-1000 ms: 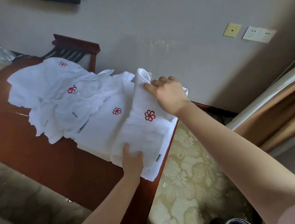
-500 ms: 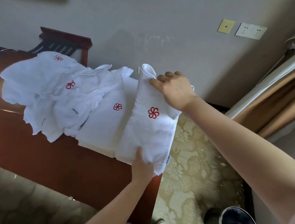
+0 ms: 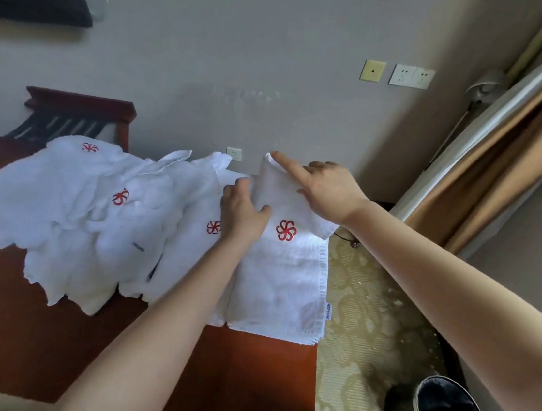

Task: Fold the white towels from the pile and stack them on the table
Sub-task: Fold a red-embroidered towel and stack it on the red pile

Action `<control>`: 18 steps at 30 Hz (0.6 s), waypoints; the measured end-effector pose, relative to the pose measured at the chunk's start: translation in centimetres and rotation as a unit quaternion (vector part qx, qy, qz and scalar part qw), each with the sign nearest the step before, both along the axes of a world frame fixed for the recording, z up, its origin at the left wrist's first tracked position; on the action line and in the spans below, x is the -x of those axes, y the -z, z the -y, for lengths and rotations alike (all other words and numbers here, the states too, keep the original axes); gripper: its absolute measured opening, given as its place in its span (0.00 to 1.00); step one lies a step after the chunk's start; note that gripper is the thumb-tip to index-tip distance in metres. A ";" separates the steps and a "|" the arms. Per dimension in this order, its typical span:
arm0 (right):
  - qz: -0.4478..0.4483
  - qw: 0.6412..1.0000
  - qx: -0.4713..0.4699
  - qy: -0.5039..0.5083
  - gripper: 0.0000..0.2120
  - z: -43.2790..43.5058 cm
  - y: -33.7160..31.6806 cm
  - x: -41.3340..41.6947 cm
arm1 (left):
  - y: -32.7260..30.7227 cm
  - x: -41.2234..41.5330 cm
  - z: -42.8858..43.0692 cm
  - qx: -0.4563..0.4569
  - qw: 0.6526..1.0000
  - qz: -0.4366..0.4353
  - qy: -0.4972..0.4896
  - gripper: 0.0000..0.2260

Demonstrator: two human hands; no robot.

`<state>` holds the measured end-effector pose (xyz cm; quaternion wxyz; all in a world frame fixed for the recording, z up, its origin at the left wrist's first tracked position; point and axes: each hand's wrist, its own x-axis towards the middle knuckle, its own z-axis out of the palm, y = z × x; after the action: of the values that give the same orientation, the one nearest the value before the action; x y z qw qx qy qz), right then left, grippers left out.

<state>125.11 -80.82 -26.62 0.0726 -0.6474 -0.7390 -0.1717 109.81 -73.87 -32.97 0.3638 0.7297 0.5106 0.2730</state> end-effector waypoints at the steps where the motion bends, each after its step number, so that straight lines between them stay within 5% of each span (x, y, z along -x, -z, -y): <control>1: -0.001 1.000 -0.006 -0.001 0.34 0.0 0.1 0.0 | -1.0 -0.5 -1.3 0.003 0.999 0.007 0.034 0.27; 4: -0.006 1.000 -0.013 0.027 0.33 -0.3 0.3 -0.3 | -3.3 -1.6 -4.0 0.059 0.984 0.053 0.159 0.31; 6: -0.015 0.999 -0.009 0.048 0.34 -0.7 0.4 -0.6 | -4.2 -2.1 -5.1 0.084 0.969 0.096 0.209 0.21; 8: -0.032 0.997 0.001 0.073 0.34 -1.3 0.5 -1.0 | -4.8 -2.6 -6.1 0.075 0.968 0.103 0.217 0.09; 11: -0.104 0.982 0.058 0.147 0.30 -2.2 0.7 -2.9 | -4.7 -3.7 -7.6 0.067 0.969 0.107 0.211 0.07; 14: -0.132 0.958 0.120 0.223 0.09 -2.9 1.0 -5.6 | -4.3 -5.1 -9.6 0.081 0.975 0.108 0.179 0.05; 18: -0.313 0.906 0.110 0.263 0.18 -4.8 1.3 -10.2 | -3.1 -7.2 -12.7 0.105 0.977 0.100 0.158 0.09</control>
<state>135.31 -75.98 -27.94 0.1810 -0.8427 -0.4951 0.1090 117.05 -61.16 -29.89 0.5261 0.7279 0.3757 0.2288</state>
